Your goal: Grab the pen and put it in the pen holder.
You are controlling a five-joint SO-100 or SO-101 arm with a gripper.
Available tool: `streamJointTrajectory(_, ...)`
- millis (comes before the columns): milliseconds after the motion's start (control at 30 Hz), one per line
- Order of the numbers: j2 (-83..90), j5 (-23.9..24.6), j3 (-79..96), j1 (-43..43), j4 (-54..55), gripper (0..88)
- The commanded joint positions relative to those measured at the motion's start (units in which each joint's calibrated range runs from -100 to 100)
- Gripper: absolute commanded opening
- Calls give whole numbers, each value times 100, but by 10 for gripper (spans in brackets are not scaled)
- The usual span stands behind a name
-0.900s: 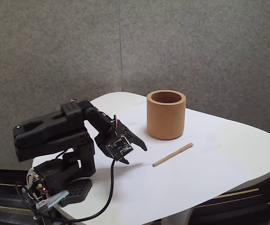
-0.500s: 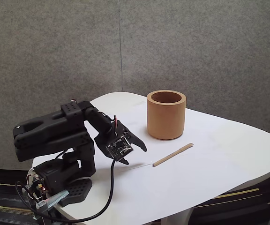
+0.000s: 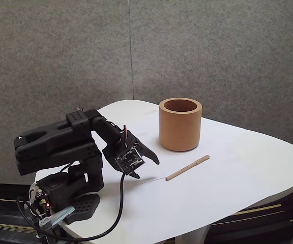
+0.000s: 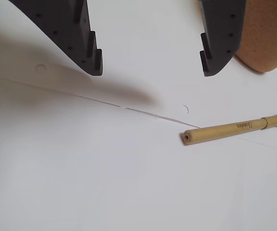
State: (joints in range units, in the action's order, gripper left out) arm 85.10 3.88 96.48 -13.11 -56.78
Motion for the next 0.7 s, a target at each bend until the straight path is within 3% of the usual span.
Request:
streamJointTrajectory(0,-55,4,-361,-21,42,286)
streamJointTrajectory(400,-795,78,-2256,-51,42,286)
streamJointTrajectory(667,-3910,1389,-5009,-402,-25,286)
